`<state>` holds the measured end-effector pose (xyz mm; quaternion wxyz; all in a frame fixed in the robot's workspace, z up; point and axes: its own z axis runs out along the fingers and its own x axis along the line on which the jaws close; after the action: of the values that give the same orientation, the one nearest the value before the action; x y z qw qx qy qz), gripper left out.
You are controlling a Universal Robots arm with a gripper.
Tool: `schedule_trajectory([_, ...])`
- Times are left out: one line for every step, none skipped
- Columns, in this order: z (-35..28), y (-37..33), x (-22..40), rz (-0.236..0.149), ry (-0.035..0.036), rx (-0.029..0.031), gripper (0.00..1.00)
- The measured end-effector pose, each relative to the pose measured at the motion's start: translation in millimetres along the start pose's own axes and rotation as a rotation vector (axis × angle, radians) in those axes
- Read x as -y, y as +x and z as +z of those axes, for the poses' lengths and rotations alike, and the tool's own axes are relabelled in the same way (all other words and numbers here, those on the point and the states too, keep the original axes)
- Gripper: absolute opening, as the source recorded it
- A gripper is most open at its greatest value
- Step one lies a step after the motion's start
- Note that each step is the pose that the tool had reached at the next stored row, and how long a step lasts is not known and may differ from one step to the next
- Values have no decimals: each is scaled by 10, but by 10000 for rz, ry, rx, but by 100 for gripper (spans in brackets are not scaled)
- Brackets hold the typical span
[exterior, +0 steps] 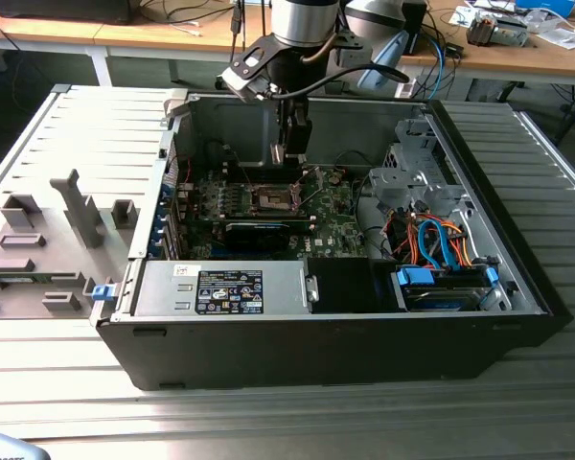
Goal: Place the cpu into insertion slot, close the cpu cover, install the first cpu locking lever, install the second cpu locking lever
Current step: 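Place the cpu into insertion slot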
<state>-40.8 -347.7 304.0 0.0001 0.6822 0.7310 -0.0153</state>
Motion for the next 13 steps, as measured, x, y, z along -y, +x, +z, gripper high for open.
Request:
schedule_trajectory([0, 0, 0, 26, 0, -1, 55])
schedule_trajectory([1, 0, 0, 58, 1, -1, 55])
schedule_trajectory([1, 0, 0, 76, 1, -2, 55])
schedule_trajectory([1, 0, 0, 93, 2, -2, 55])
schedule_trajectory([1, 0, 0, 113, 2, -3, 55])
schedule_trajectory([1, 0, 0, 127, 2, -3, 55])
schedule_trajectory([2, 0, 0, 150, 3, -4, 55])
schedule_trajectory([2, 0, 0, 176, 3, -4, 55])
schedule_trajectory([2, 0, 0, 200, 4, -5, 55])
schedule_trajectory([2, 0, 0, 225, 5, -5, 55])
schedule_trajectory([2, 0, 0, 239, 5, -5, 55])
schedule_trajectory([2, 0, 0, 254, 6, -6, 55])
schedule_trajectory([3, 0, 0, 293, 6, -7, 55])
